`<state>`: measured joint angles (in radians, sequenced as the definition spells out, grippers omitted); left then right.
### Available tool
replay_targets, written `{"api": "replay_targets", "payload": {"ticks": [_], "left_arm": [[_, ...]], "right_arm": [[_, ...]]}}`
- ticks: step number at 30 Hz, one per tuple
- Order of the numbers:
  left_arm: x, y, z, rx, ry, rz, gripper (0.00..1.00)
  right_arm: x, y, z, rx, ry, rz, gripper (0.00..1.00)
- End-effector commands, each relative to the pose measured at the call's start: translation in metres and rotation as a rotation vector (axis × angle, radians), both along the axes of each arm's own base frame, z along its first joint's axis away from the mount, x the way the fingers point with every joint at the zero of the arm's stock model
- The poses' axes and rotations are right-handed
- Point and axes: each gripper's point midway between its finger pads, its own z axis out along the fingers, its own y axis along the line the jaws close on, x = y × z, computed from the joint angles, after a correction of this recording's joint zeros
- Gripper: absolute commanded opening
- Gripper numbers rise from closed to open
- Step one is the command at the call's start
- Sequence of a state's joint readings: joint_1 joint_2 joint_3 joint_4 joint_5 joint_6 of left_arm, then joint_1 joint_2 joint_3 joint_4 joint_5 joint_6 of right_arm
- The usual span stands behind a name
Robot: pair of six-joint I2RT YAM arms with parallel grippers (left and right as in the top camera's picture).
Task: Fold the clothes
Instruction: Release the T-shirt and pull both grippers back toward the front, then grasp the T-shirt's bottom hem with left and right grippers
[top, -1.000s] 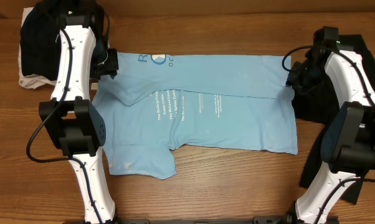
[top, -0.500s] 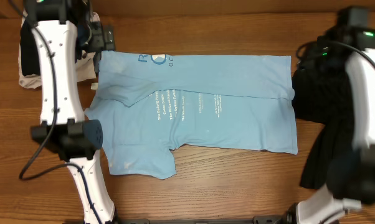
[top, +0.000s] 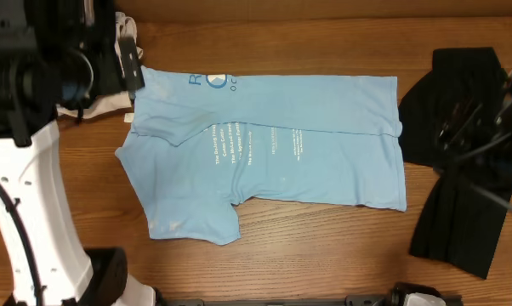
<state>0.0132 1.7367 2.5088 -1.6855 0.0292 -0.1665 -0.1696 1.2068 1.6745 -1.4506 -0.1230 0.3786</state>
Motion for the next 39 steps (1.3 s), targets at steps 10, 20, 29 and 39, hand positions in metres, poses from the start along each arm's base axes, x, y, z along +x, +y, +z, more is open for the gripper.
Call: {"api": "replay_targets", "payload": {"ticks": [10, 20, 29, 39], "left_arm": [[-0.049, -0.005, -0.140, -0.065, 0.445, 0.094, 0.96], [-0.103, -0.017, -0.234, -0.162, 0.501, 0.152, 0.94], [-0.135, -0.048, -0.306, -0.225, 0.626, 0.148, 0.84], [-0.166, -0.058, -0.354, -0.198, 0.699, 0.270, 0.84]], "right_arm": [[-0.038, 0.017, -0.118, 0.090, 0.152, 0.016, 0.63], [-0.029, 0.013, -0.152, 0.080, 0.210, 0.010, 0.63], [-0.017, 0.009, -0.169, 0.084, 0.268, 0.006, 0.63], [-0.009, 0.007, -0.180, 0.081, 0.295, 0.009, 0.63]]}}
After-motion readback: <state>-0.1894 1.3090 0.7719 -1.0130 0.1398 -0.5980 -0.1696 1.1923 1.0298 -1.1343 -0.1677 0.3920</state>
